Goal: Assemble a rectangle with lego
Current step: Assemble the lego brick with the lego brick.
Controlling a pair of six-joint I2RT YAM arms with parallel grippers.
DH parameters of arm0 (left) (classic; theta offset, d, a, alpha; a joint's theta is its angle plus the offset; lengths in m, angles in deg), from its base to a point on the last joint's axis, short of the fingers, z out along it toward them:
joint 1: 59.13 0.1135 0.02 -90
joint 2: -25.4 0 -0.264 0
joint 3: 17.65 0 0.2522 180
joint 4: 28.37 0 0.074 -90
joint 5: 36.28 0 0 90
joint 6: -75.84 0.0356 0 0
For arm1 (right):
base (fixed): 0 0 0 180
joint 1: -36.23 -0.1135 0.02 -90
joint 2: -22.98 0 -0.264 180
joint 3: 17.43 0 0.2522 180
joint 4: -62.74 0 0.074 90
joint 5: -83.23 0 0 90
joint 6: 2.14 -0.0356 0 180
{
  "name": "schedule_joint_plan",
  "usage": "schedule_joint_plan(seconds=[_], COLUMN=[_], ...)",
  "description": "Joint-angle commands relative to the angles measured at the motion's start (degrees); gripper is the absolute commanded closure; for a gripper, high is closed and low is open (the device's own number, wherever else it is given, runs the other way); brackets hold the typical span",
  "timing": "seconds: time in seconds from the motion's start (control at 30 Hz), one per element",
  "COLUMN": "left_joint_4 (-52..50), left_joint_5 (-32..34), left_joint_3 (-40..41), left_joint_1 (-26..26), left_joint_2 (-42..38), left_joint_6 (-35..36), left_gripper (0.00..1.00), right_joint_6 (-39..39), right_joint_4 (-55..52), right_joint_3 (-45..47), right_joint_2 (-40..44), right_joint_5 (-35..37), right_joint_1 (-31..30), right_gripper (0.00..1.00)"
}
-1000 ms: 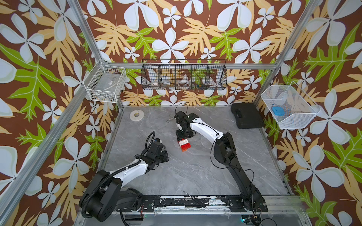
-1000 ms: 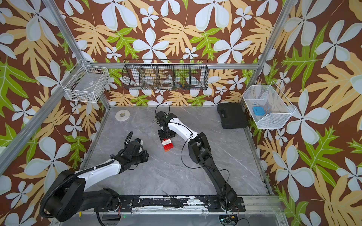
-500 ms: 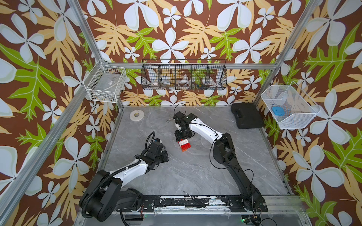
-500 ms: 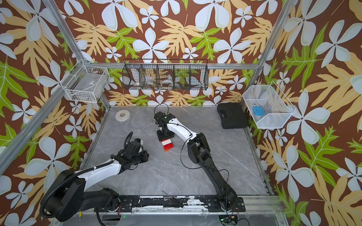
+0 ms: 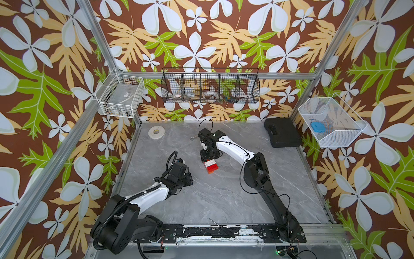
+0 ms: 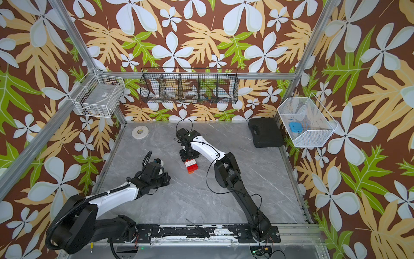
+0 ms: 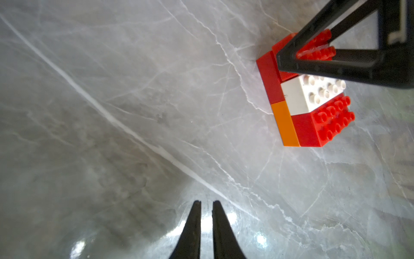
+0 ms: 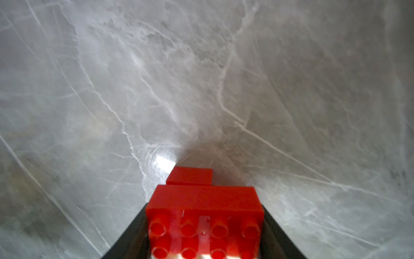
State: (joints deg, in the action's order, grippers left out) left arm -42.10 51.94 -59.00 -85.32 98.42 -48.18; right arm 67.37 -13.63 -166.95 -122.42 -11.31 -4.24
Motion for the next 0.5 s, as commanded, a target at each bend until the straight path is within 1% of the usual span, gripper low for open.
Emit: schedule_joint_plan(seconds=[0.0,0.47], left_joint_4=[0.8,0.8], left_joint_5=[-0.2,-0.1], left_joint_3=[0.2,0.3], left_joint_1=[-0.1,-0.1], left_joint_2=[0.0,0.0], left_joint_6=[0.4,0.4], left_gripper=[0.85,0.85], right_joint_6=[0.3,1.0], right_joint_4=[-1.8,-1.9], right_joint_3=[0.8,2.6], right_joint_2=[-0.8,-1.1], right_joint_5=[1.2,2.9], right_joint_1=[0.0,0.0], right_gripper=[0.54,0.55])
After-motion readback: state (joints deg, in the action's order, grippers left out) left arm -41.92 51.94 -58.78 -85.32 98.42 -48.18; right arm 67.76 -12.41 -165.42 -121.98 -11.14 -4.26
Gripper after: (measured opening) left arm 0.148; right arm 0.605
